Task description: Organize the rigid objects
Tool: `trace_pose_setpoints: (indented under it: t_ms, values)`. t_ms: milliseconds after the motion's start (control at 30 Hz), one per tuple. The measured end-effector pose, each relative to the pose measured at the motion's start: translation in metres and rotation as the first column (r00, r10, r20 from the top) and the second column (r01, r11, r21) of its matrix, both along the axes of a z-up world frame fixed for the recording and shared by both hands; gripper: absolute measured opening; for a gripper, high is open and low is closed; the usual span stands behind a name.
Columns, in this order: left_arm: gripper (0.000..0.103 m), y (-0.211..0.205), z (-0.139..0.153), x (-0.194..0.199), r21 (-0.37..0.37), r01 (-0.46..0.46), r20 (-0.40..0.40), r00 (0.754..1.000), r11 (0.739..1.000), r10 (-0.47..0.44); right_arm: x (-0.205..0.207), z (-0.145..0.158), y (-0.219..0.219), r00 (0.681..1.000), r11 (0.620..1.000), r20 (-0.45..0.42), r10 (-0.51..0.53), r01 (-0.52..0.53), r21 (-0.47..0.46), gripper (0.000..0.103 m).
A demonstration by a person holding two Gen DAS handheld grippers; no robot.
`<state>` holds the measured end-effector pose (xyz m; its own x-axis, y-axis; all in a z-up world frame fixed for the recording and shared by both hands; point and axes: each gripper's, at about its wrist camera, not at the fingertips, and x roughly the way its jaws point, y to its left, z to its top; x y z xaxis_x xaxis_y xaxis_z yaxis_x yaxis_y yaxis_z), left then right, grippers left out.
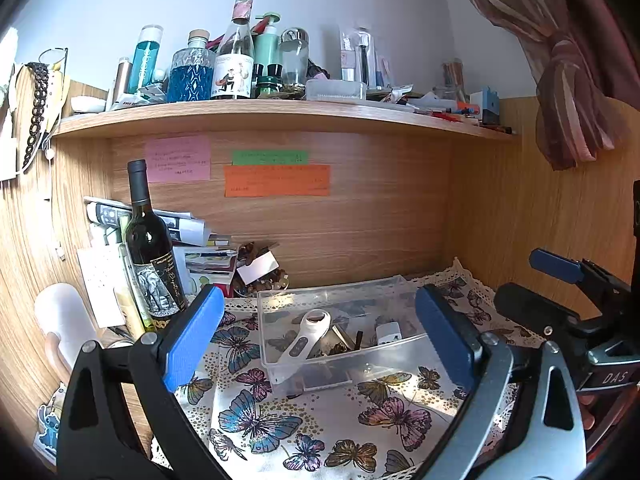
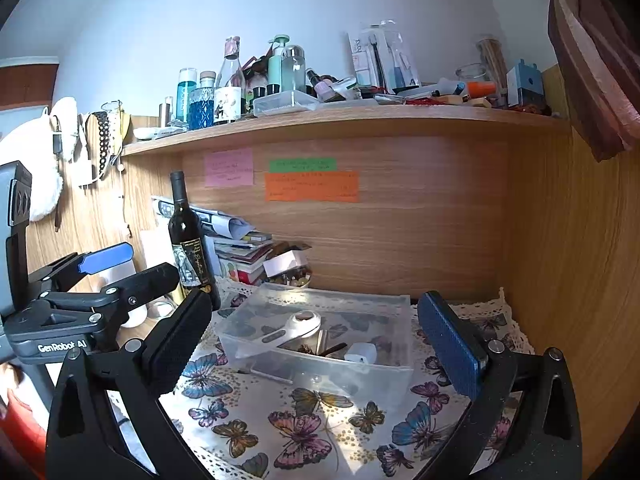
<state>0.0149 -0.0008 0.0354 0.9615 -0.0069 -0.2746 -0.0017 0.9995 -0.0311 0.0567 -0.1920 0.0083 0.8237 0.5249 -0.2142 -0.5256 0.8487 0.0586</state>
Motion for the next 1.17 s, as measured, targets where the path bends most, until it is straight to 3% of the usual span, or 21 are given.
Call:
trace_pose_setpoints:
  t_ms: [1167]
  values:
    - [0.098,-0.0047,-0.0051,0.0010,-0.012,-0.003,-0.008,1.000,1.000,0.003,0.0017,-0.0066,0.0057,1.000,1.000,-0.028,-0.010,0.010,-0.007,0.103]
